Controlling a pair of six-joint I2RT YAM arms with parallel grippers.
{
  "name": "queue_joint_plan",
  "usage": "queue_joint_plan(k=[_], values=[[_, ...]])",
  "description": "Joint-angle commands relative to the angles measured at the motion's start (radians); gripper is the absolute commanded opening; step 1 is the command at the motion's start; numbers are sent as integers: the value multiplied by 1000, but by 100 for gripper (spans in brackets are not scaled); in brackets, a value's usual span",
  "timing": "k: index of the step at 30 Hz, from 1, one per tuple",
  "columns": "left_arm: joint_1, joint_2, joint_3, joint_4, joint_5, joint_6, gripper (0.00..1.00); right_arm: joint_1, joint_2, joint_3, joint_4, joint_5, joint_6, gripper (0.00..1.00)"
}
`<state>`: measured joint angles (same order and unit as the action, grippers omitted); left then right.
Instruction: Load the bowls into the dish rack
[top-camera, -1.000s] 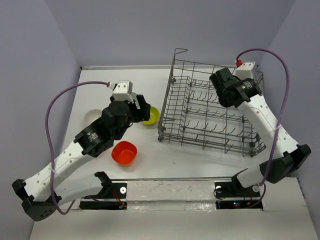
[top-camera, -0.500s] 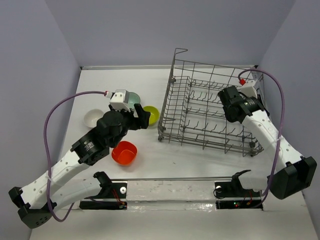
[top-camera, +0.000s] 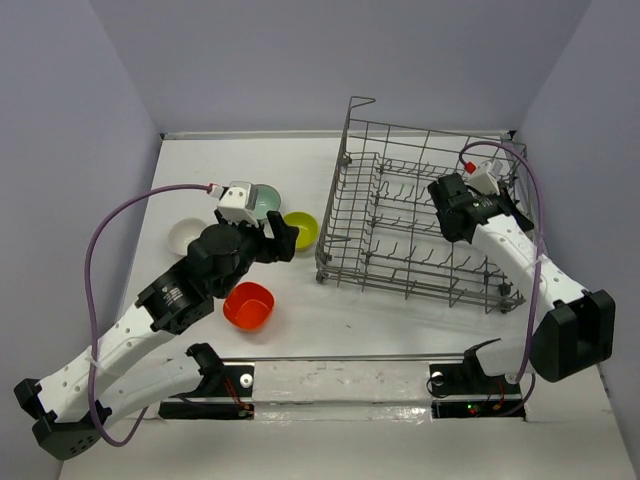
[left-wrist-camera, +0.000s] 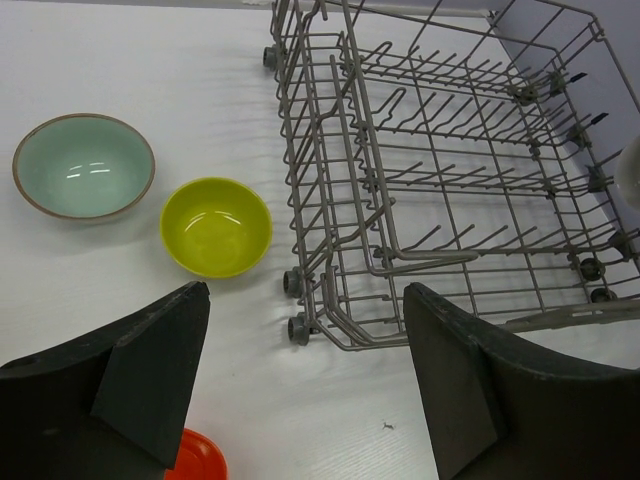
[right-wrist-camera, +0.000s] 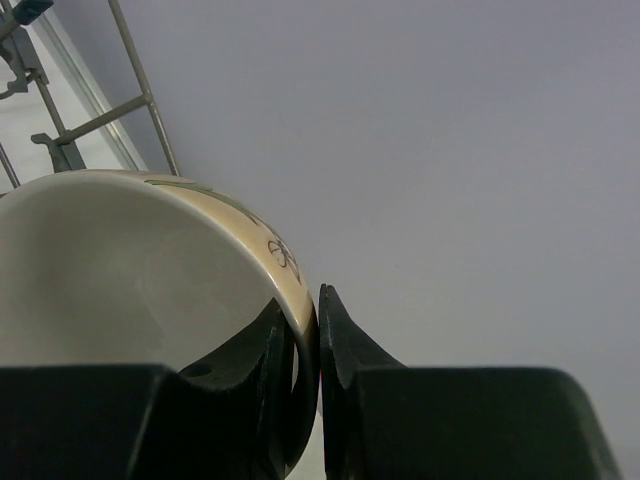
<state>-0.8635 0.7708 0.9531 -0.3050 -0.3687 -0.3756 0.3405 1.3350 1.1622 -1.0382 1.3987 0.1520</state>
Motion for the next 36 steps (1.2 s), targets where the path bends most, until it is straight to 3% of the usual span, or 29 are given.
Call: queue_joint_plan(k=[1, 14, 36], values=[[6, -5, 32, 7, 10, 52, 87, -23, 18, 1, 75, 198, -31, 1], [63, 38, -4, 61, 128, 102, 88, -72, 38, -94, 207, 263, -152, 1], [64, 44, -39, 76, 134, 107, 89, -93, 119, -90, 280, 292, -232, 1]])
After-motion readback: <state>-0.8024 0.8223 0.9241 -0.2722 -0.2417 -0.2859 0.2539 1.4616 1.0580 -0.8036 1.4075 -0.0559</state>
